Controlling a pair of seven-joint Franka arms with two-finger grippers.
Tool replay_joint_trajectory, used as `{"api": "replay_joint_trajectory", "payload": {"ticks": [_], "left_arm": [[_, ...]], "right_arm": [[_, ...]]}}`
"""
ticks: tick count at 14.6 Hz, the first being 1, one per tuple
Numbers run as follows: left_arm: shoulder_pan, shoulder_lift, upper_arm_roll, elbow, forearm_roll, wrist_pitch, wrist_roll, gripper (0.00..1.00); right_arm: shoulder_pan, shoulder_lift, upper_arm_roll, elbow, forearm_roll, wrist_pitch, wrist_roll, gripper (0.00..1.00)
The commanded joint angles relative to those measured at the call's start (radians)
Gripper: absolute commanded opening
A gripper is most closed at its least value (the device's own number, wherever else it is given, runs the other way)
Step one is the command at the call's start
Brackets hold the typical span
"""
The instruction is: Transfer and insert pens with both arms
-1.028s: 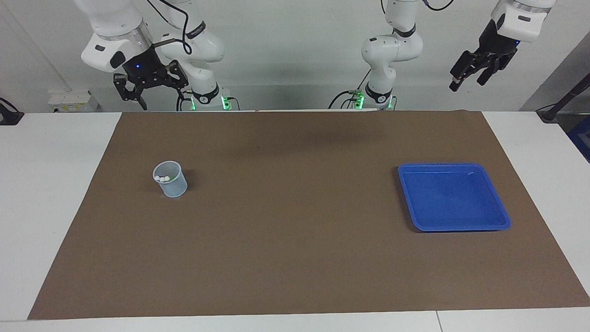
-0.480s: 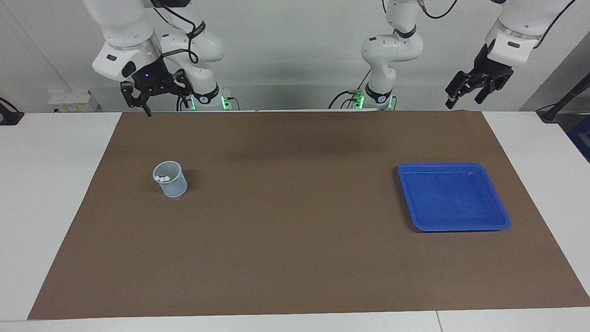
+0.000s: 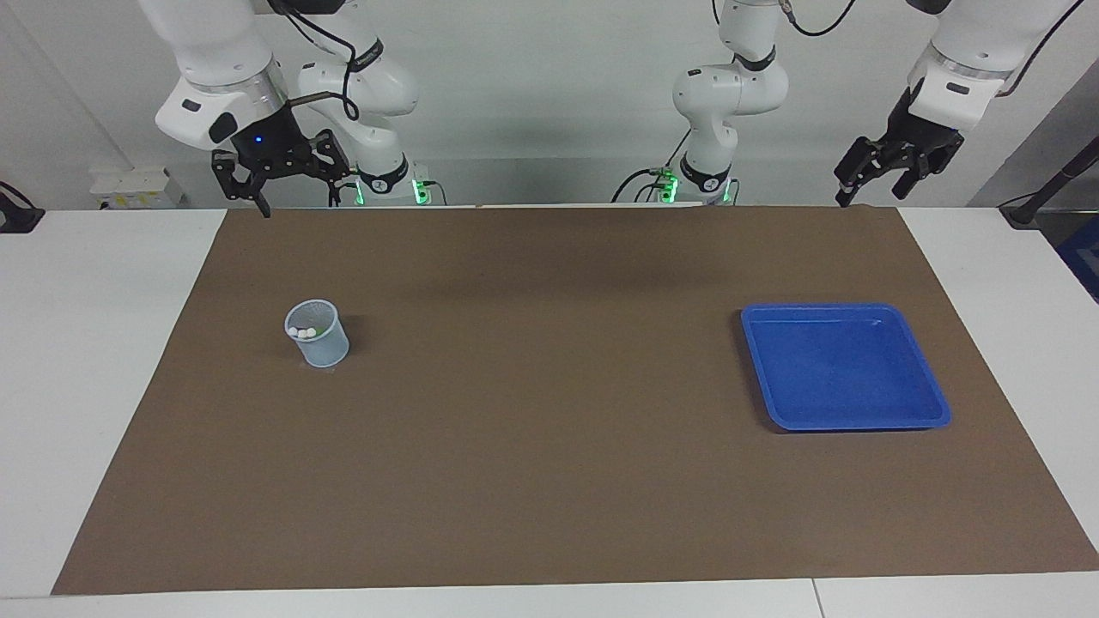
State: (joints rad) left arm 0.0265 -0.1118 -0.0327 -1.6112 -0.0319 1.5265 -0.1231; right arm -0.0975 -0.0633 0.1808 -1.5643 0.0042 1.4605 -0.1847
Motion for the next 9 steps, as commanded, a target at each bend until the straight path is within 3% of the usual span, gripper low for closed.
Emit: {"api": "replay_joint_trajectory", "payload": {"ticks": [1,9], "left_arm": [[-0.023,-0.003,0.010,-0.013,0.023,0.030,0.013,1.00],[-0.028,-0.012,0.002,-0.032,0.023,0.020,0.016,1.00]], "right_arm": [[-0.005,-0.047,0.002,-0.023,-0.003,0.018,0.008,1.00],[0.005,-0.069,-0.024,-0.028,0.019,0.030,0.007,1.00]]}}
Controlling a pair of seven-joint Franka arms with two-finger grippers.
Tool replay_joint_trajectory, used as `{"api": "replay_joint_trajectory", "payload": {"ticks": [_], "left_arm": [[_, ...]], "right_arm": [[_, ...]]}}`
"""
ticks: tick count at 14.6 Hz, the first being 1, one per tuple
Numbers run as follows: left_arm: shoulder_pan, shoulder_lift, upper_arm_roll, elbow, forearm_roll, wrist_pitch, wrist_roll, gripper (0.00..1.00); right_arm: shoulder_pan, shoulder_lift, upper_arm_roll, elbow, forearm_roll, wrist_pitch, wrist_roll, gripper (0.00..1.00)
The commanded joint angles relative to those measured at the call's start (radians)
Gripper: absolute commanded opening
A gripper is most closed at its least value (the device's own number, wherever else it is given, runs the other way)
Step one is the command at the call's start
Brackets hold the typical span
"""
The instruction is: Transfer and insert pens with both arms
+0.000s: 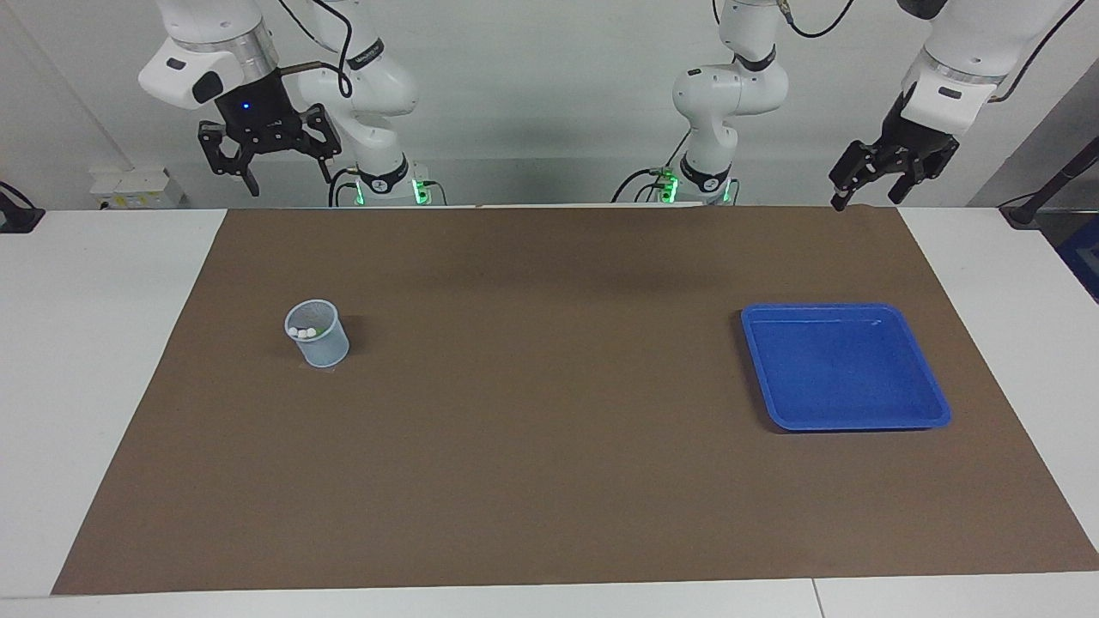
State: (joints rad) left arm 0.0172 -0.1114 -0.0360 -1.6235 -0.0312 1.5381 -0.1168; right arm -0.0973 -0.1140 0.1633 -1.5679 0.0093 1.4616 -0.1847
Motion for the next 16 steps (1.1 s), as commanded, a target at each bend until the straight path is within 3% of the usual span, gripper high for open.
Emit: {"api": "replay_joint_trajectory", "payload": {"ticks": [1,6,16], "left_arm": [[-0.019,-0.011,0.004,-0.019,0.022,0.011,0.009,1.00],[-0.026,-0.002,0.007,-0.030,0.021,0.025,0.009,1.00],[-0.054,0.012,0.019,-0.029,0.021,0.030,0.009,1.00]], "right_arm": [[0.004,-0.018,-0.010,-0.029,0.015,0.057,0.001,1.00],[0.002,-0.013,-0.016,-0.027,0.015,0.036,0.099,1.00],[0.005,0.013,-0.016,-0.031,0.015,0.039,0.100,1.00]]}}
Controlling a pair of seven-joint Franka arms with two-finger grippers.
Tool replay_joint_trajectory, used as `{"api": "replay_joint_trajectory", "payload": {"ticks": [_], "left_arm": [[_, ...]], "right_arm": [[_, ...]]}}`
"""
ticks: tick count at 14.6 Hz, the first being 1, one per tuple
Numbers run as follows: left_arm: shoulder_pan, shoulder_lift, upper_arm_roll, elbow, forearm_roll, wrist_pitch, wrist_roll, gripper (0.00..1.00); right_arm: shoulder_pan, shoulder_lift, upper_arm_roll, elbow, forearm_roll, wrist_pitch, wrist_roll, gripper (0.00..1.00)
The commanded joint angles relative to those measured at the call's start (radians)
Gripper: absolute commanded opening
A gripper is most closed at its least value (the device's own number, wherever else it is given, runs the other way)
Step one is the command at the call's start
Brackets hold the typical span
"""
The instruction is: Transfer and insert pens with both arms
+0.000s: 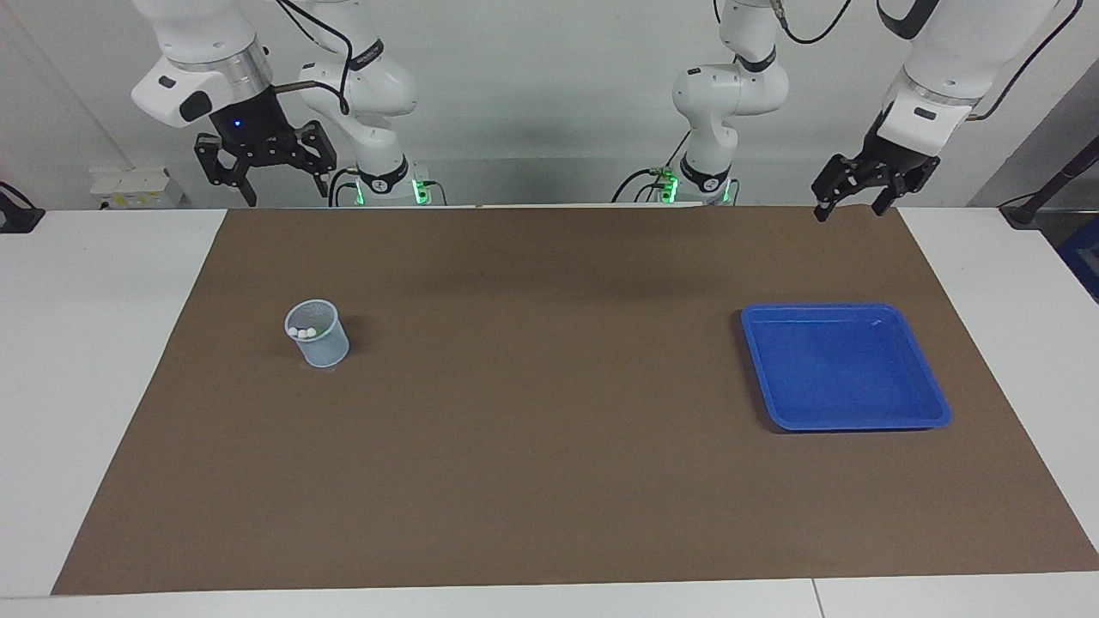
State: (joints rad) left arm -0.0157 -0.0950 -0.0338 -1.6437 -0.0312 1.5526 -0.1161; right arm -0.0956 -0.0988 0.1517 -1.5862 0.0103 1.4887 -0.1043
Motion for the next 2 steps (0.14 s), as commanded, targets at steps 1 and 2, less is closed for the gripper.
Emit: {"api": "replay_joint_trajectory", "payload": {"ticks": [1,2], "left_arm": [[-0.017,-0.005,0.017,-0.008,0.020,0.015,0.009,1.00],[-0.015,-0.005,0.017,-0.008,0.020,0.014,0.010,1.00]], "right_arm": [[0.004,-0.001,-0.004,-0.012,0.014,0.013,0.021,1.00],[0.004,-0.001,-0.004,-0.012,0.014,0.013,0.021,1.00]]}}
